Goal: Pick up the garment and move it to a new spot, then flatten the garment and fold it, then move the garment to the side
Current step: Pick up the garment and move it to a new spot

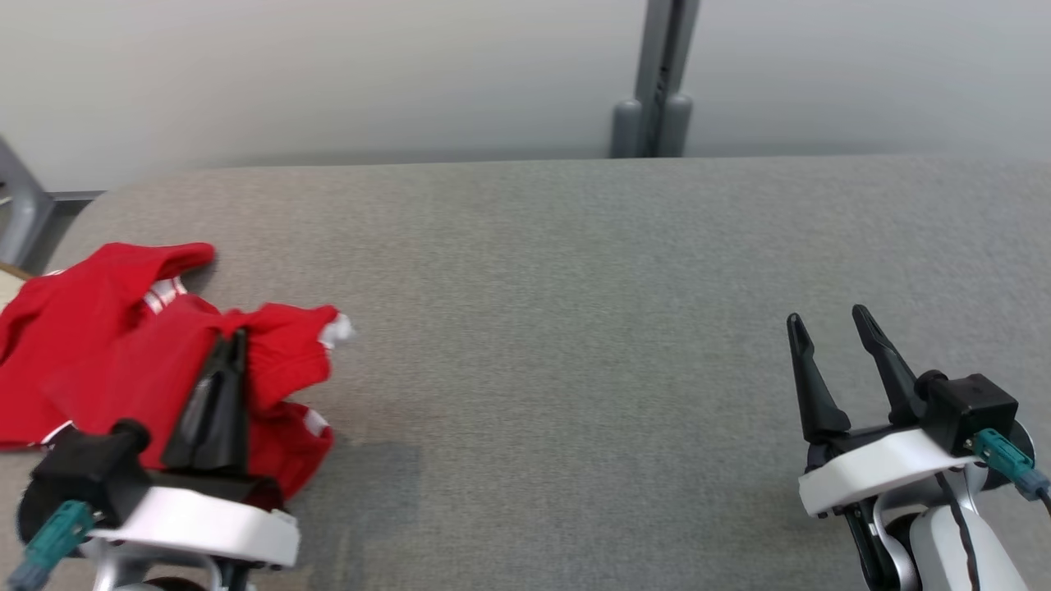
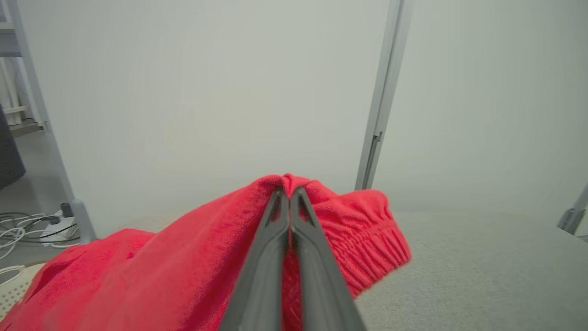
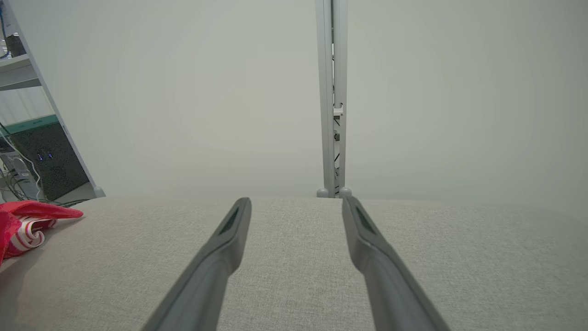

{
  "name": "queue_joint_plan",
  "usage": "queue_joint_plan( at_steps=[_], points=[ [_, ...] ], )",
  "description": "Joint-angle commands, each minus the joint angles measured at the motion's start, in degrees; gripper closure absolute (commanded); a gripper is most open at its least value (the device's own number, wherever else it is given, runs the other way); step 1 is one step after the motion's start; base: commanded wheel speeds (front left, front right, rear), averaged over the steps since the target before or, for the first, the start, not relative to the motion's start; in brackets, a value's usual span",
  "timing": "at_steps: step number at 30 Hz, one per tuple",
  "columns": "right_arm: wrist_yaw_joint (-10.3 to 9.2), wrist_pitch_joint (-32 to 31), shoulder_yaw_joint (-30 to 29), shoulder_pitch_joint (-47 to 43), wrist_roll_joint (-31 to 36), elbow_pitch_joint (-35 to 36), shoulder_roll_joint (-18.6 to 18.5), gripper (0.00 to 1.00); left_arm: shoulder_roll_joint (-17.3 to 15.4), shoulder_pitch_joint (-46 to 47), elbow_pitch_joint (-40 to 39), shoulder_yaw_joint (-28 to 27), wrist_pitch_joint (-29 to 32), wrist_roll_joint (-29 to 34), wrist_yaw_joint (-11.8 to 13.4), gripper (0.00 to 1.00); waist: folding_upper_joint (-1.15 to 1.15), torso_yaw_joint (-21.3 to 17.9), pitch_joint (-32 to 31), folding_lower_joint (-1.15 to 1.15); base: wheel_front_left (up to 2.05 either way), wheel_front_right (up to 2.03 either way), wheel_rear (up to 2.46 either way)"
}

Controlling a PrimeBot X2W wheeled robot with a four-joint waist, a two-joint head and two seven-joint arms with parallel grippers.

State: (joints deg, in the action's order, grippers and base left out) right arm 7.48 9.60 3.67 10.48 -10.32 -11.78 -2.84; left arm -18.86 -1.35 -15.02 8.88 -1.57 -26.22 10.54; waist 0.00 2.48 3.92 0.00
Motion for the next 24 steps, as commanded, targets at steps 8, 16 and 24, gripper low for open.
queue_joint_plan(
  at_steps=[8,16,24],
  points=[
    [0.02,1.9,1.0,3.2,-2.1,-0.2,-0.2,0.0,2.8,11.6,2.6,7.6,1.4,2.2,-4.3,1.0,0.0,-11.1,6.8,0.0,0.0,0.0,0.0],
    [0.03,4.4,2.4,5.8,-5.2,-1.9,-0.2,0.0,5.2,26.7,8.3,13.2,3.5,4.6,-8.7,1.0,0.0,-21.3,13.4,0.0,0.0,0.0,0.0],
    [0.03,5.7,2.5,7.1,-8.7,-2.8,-0.1,0.0,7.5,33.6,15.7,17.3,5.4,5.6,-11.2,1.0,0.0,-26.9,20.3,0.0,0.0,0.0,0.0]
  ],
)
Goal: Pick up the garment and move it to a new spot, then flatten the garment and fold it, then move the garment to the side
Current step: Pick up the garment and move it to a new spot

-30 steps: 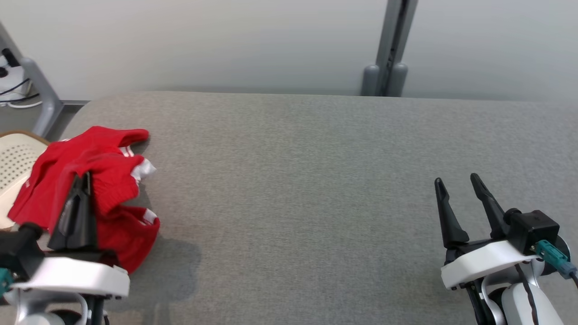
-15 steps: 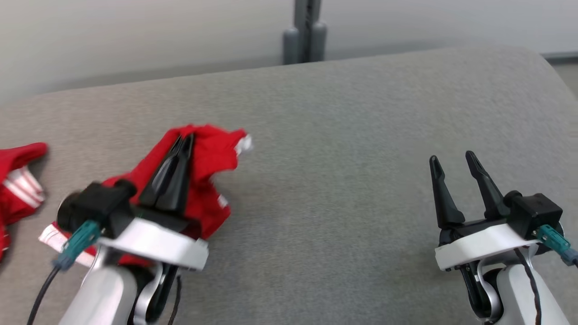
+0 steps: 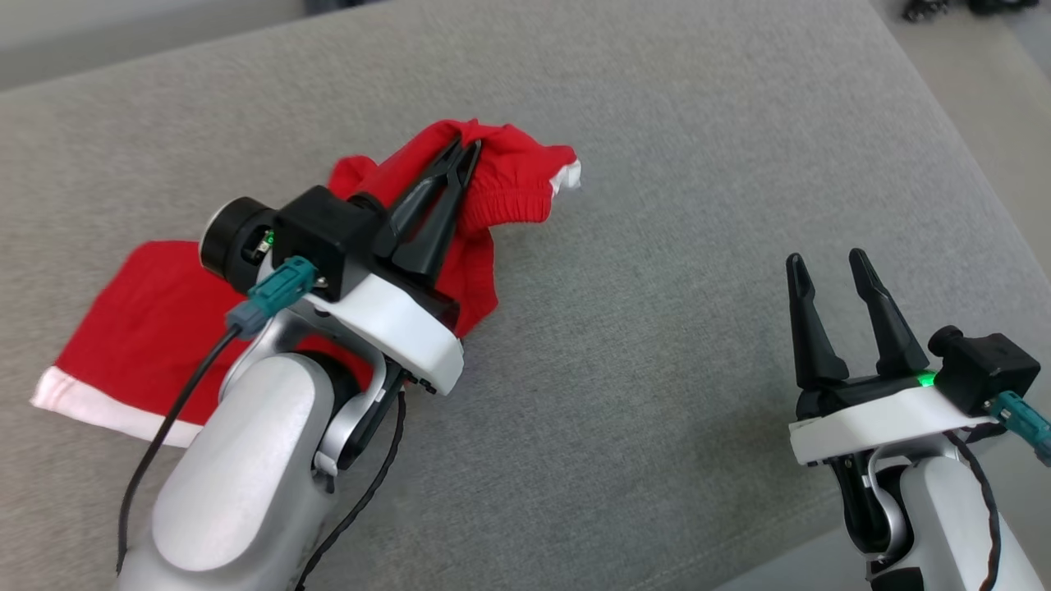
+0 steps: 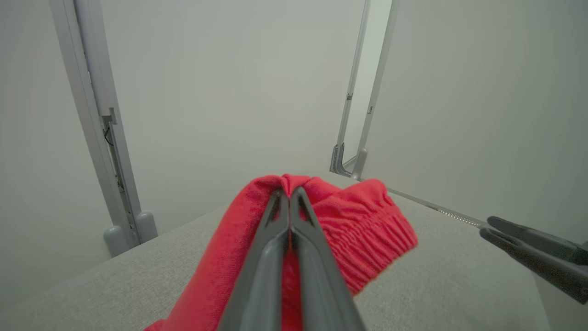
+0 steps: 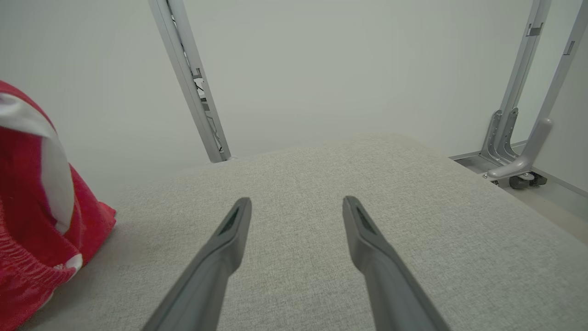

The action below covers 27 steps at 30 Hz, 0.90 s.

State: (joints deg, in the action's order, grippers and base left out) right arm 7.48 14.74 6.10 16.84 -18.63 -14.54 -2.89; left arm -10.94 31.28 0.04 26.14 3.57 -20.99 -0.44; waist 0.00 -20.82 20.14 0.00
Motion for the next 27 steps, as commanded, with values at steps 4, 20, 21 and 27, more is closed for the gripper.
queue_joint_plan(
  at_steps=[4,20,21,27],
  points=[
    [0.03,0.6,-0.1,1.4,-1.7,1.3,-0.1,0.0,0.0,1.4,5.1,1.3,-0.1,-0.1,-1.4,1.0,0.0,-4.3,6.2,0.0,0.0,0.0,0.0],
    [0.02,0.6,-1.2,0.8,1.6,0.0,-0.2,0.0,1.5,-1.7,12.8,2.2,-7.3,-1.5,-1.8,0.0,0.0,3.7,-0.9,0.0,0.0,0.0,0.0],
    [0.02,0.5,-1.5,0.6,2.2,-0.3,-0.1,0.0,1.4,-2.3,12.8,1.7,-8.0,-1.9,-1.5,0.0,0.0,4.7,-1.8,0.0,0.0,0.0,0.0],
    [0.03,0.5,-2.1,-0.3,4.4,-1.6,-0.2,0.0,-0.4,-7.0,13.2,-3.3,-11.9,-4.5,1.5,0.0,0.0,9.9,-5.9,0.0,0.0,0.0,0.0]
  ],
)
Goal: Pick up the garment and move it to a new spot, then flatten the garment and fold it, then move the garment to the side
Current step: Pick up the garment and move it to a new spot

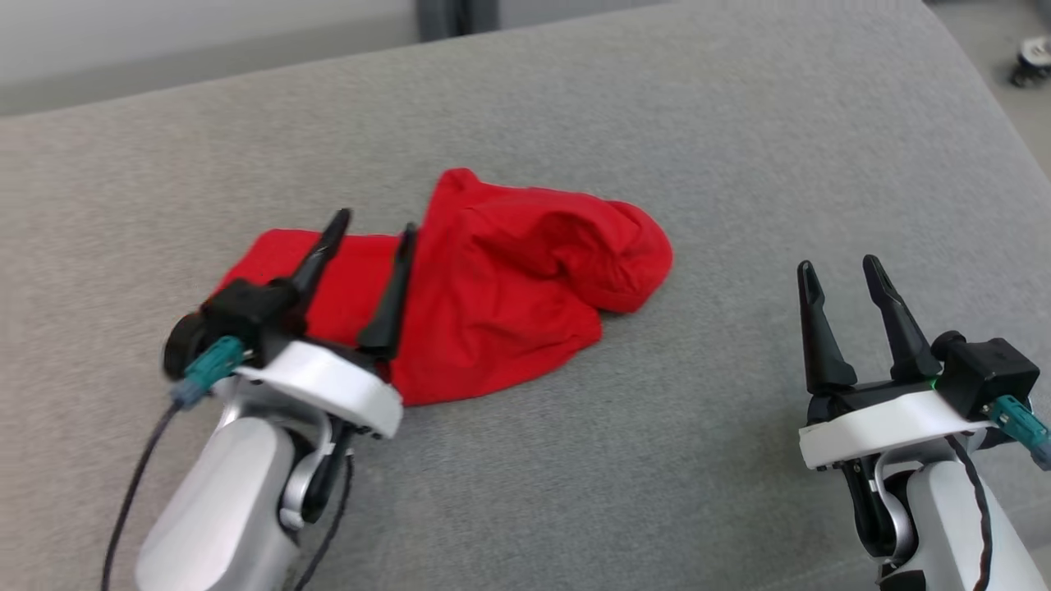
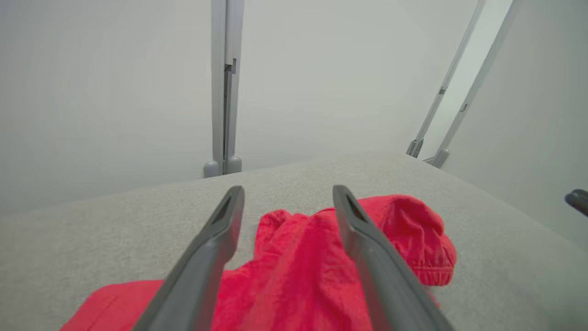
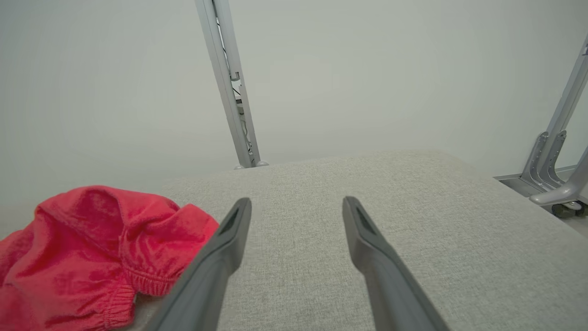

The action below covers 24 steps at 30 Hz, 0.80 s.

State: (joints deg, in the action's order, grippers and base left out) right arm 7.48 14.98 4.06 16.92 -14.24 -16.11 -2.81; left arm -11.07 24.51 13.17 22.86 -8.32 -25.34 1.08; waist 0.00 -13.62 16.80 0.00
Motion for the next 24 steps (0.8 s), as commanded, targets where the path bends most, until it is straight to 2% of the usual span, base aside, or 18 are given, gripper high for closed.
queue_joint_plan(
  at_steps=[1,6,14,24],
  points=[
    [0.02,0.3,-0.4,-0.7,0.4,-0.3,-0.2,0.0,-0.5,-1.1,0.3,-0.9,-0.5,-0.7,0.5,0.0,0.0,3.5,-3.1,0.0,0.0,0.0,0.0],
    [0.03,-0.8,-1.5,-1.9,1.9,-0.3,-0.3,0.0,-2.8,-4.9,1.4,-5.6,-3.1,-2.9,2.6,0.0,0.0,7.5,-5.8,0.0,0.0,0.0,0.0],
    [0.03,-3.0,-2.1,-4.1,2.8,1.0,-0.2,0.0,-6.4,-11.9,1.0,-11.5,-5.4,-5.0,4.5,0.0,0.0,11.9,-9.3,0.0,0.0,0.0,0.0],
    [0.02,-5.4,-1.8,-8.0,3.2,2.4,-0.3,0.0,-8.9,-21.7,-5.0,-11.5,-5.4,-2.4,7.3,0.0,0.0,12.6,-14.2,0.0,0.0,0.0,0.0]
  ],
)
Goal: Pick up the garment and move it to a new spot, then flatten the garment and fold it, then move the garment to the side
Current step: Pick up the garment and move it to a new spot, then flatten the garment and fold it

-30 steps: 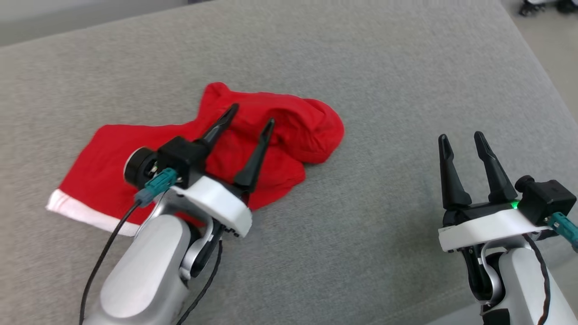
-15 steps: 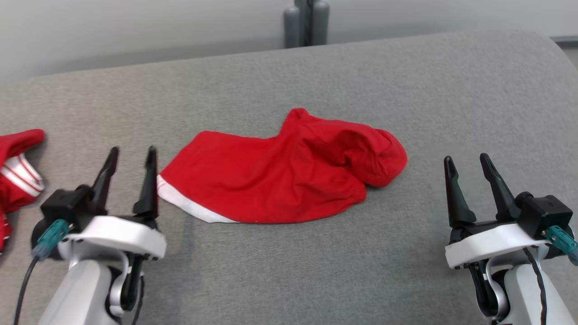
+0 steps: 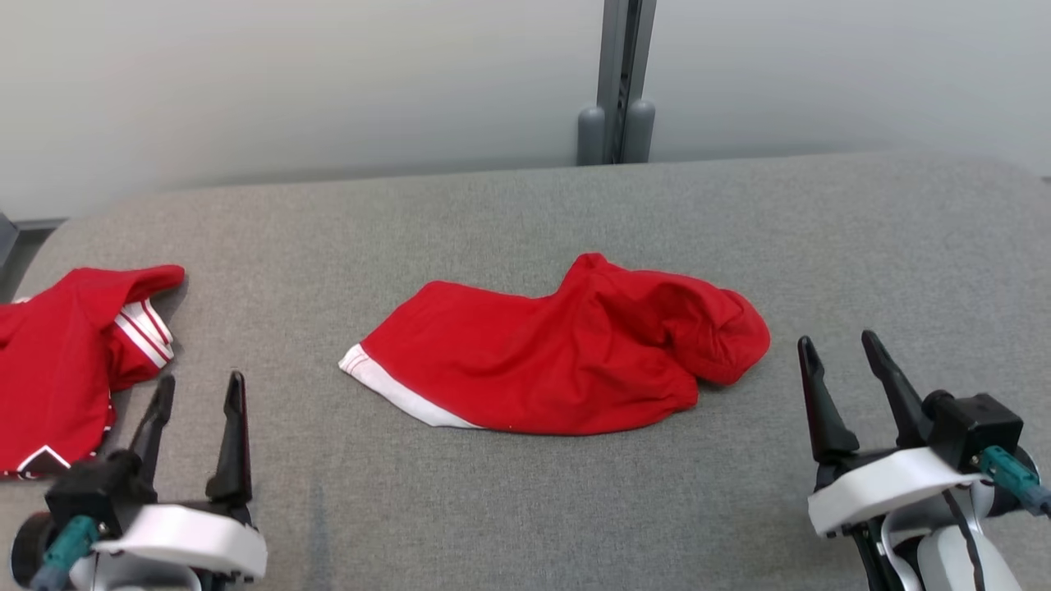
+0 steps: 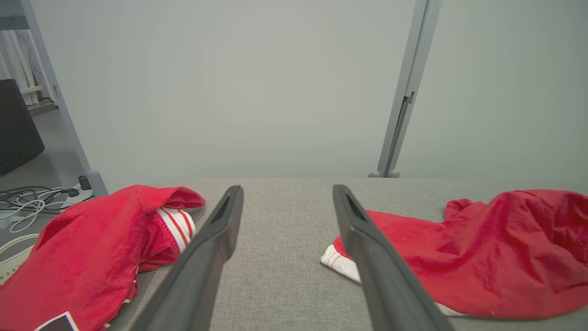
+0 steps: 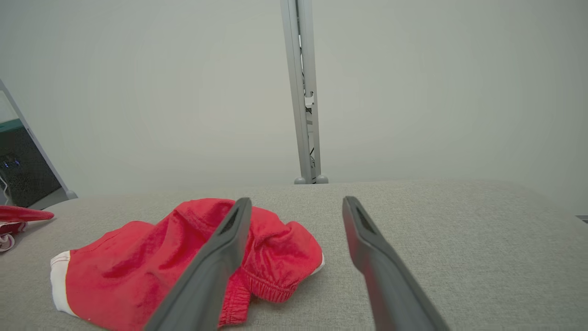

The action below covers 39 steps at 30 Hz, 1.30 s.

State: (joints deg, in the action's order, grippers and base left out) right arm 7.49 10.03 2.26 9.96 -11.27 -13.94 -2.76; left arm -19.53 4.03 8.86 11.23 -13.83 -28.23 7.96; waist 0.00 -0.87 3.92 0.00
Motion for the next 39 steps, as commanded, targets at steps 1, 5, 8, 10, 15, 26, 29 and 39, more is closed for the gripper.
queue_joint_plan(
  at_steps=[1,5,8,10,15,26,29,39],
  points=[
    [0.01,-0.6,0.0,-1.4,0.1,0.3,-0.3,0.0,-0.5,-2.2,-1.4,0.3,0.3,0.6,0.7,0.0,0.0,-0.4,-1.8,0.0,0.0,0.0,0.0],
    [0.01,-1.2,0.0,-3.5,-0.3,0.8,-0.3,0.0,-0.8,-5.7,-3.7,0.9,1.2,0.9,1.8,0.0,0.0,-1.0,-3.9,0.0,0.0,0.0,0.0],
    [0.01,-1.7,-0.1,-4.6,-0.4,1.5,-0.3,0.0,-1.1,-7.5,-5.1,1.2,1.9,1.0,2.3,0.0,0.0,-1.2,-4.6,0.0,0.0,0.0,0.0],
    [0.01,-2.0,0.0,-5.2,-0.2,1.7,-0.3,0.0,-1.3,-8.6,-5.5,1.2,2.3,1.0,2.8,0.0,0.0,-1.3,-5.0,0.0,0.0,0.0,0.0],
    [0.01,-2.7,0.0,-6.3,0.2,2.7,-0.3,0.0,-1.5,-10.4,-6.5,1.3,3.0,0.5,3.3,0.0,0.0,-1.4,-5.8,0.0,0.0,0.0,0.0],
    [0.01,-3.4,0.2,-6.7,-0.2,3.8,-0.3,0.0,-1.8,-10.9,-7.5,1.2,3.4,0.1,3.9,0.0,0.0,-1.4,-5.7,0.0,0.0,0.0,0.0],
    [0.01,-3.3,0.3,-6.7,-0.3,3.7,-0.3,0.0,-1.9,-10.8,-7.6,1.2,3.5,0.0,4.1,0.0,0.0,-1.5,-5.6,0.0,0.0,0.0,0.0],
    [0.01,-2.8,0.3,-6.4,-0.6,3.1,-0.3,0.0,-2.1,-9.8,-7.4,1.6,3.8,-0.2,4.2,0.0,0.0,-1.5,-5.3,0.0,0.0,0.0,0.0]
  ],
)
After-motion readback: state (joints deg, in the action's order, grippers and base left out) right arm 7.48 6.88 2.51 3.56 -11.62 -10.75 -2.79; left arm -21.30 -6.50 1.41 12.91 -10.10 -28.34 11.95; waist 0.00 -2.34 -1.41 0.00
